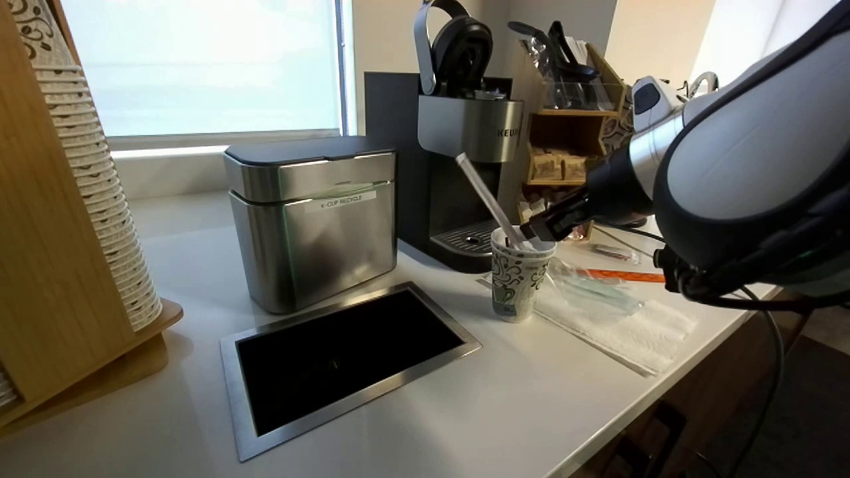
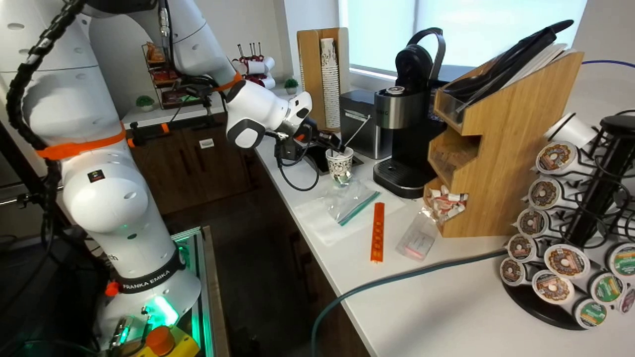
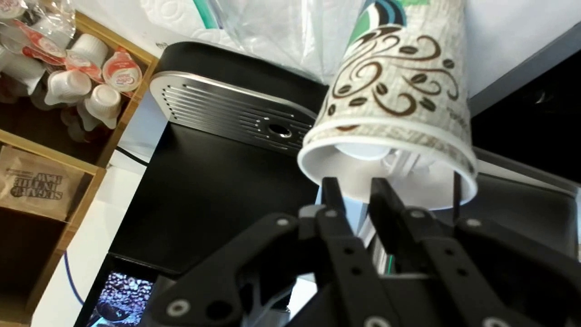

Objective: Move the cup to the left and put the straw in the cup

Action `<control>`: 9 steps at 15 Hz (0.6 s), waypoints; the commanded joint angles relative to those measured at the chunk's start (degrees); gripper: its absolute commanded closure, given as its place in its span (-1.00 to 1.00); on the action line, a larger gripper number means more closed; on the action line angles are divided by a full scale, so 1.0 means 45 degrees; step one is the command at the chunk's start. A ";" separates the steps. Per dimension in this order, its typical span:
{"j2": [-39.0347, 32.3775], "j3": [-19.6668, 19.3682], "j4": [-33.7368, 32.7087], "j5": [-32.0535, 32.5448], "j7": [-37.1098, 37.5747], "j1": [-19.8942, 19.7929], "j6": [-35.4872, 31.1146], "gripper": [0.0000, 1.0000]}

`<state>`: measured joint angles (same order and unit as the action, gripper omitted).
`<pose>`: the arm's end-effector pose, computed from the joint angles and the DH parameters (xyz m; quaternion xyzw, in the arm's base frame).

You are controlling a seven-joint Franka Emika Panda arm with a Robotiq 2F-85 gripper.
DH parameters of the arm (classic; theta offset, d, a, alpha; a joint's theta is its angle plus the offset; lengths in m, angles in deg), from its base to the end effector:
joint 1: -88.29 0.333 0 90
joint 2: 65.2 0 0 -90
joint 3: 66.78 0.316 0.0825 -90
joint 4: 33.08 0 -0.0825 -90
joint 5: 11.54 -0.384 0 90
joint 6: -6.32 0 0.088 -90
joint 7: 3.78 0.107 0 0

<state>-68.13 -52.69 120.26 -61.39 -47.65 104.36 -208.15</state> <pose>0.4165 0.1243 0.3248 0.8869 0.1396 0.4318 0.0864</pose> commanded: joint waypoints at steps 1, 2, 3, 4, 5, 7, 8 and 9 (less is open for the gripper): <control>-0.0401 0.0103 -0.0502 -0.0896 -0.0860 0.0232 -0.0015 -0.12; -0.0385 0.0127 -0.0505 -0.0908 -0.0813 0.0269 0.0019 -0.26; -0.0375 0.0130 -0.0543 -0.0901 -0.0804 0.0291 0.0011 -0.43; -0.0313 0.0143 -0.0539 -0.0871 -0.0726 0.0325 -0.0018 -0.57; -0.0227 0.0157 -0.0531 -0.0824 -0.0642 0.0343 0.0016 -0.73; -0.0164 0.0171 -0.0578 -0.0819 -0.0615 0.0371 -0.0054 -1.00; -0.0133 0.0180 -0.0588 -0.0801 -0.0528 0.0386 -0.0067 -1.00; -0.0120 0.0178 -0.0616 -0.0785 -0.0524 0.0383 -0.0056 -1.00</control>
<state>-69.16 -52.26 117.98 -62.39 -48.57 105.38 -208.15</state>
